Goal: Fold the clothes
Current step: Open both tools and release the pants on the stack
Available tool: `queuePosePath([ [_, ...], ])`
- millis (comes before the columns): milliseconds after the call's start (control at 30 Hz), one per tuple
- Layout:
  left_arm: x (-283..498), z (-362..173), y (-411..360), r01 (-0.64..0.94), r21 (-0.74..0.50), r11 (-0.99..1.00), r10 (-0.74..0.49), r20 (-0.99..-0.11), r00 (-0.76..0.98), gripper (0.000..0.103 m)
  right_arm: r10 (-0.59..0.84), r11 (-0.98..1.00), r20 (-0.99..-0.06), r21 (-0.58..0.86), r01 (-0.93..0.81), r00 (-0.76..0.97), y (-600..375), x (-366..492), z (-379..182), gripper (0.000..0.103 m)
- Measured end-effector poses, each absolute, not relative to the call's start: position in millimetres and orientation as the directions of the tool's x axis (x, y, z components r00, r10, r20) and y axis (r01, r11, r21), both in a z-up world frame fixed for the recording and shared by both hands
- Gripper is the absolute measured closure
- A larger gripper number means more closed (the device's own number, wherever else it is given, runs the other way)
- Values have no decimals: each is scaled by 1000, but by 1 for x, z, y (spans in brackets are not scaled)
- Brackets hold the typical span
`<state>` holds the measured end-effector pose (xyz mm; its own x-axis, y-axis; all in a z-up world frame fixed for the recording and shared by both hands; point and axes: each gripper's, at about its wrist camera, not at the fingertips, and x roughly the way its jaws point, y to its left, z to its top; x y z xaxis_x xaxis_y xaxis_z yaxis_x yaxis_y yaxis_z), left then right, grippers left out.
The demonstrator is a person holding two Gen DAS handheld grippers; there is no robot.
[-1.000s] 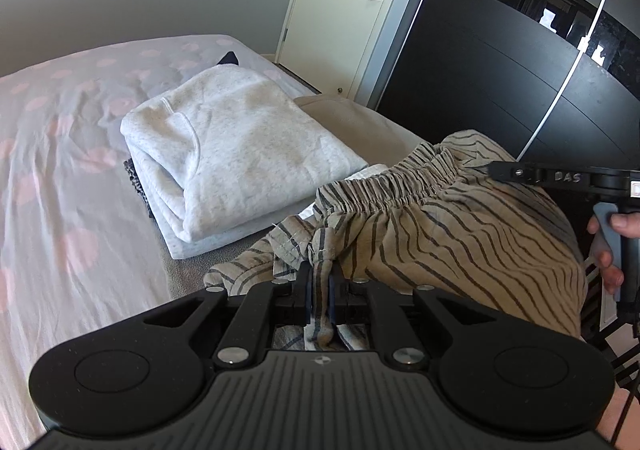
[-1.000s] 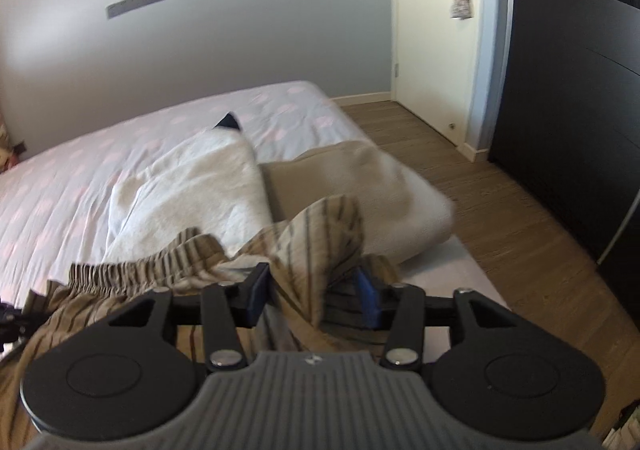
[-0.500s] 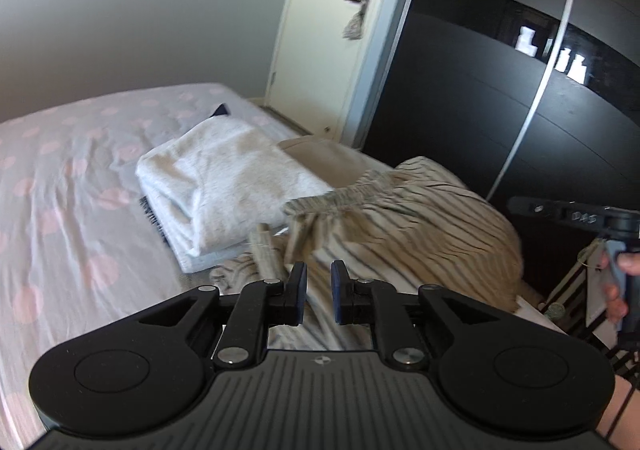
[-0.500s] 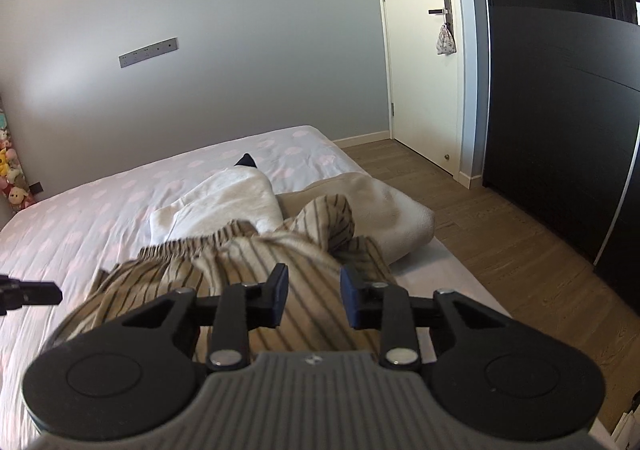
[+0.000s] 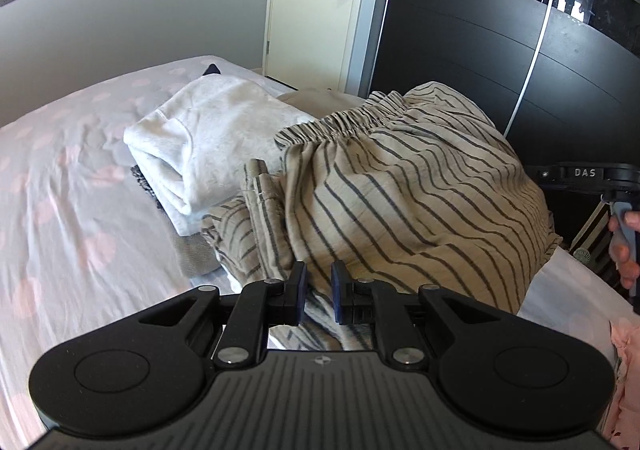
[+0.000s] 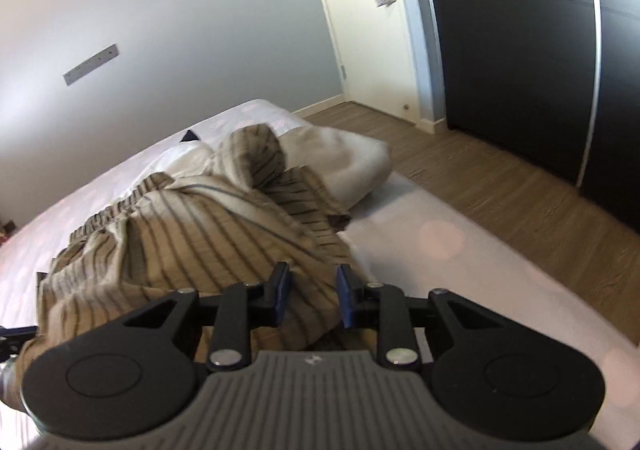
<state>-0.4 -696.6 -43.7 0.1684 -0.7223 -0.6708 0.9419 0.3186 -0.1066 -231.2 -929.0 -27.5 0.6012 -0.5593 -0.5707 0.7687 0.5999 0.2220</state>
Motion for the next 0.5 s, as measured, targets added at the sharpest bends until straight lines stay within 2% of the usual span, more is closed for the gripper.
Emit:
queuePosePath([
  [133,-5,-23,-679,939,-90,333,-739,-643,200,78,-593,599,-530,212,772,606,-917,-250,-9,74],
  [167,-9,-16,-673,938,-81,336,-750,-626,214,69,-600,602,-517,210,770,610,-912,-255,-3,73],
  [200,-14,-9,-667,938,-72,339,-760,-608,228,57,-604,609,-503,210,765,618,-904,-260,3,68],
  [233,-19,-2,-661,937,-65,342,-771,-590,240,52,-607,616,-489,209,760,626,-897,-265,10,64],
  [333,-35,21,-643,940,-46,337,-800,-540,260,45,-614,637,-454,198,745,645,-866,-276,33,62],
  [400,-47,33,-632,946,-27,324,-816,-515,265,36,-615,652,-435,187,734,657,-844,-281,47,45],
  [500,-67,50,-615,948,11,318,-842,-456,288,27,-613,687,-399,157,709,682,-808,-286,67,41],
])
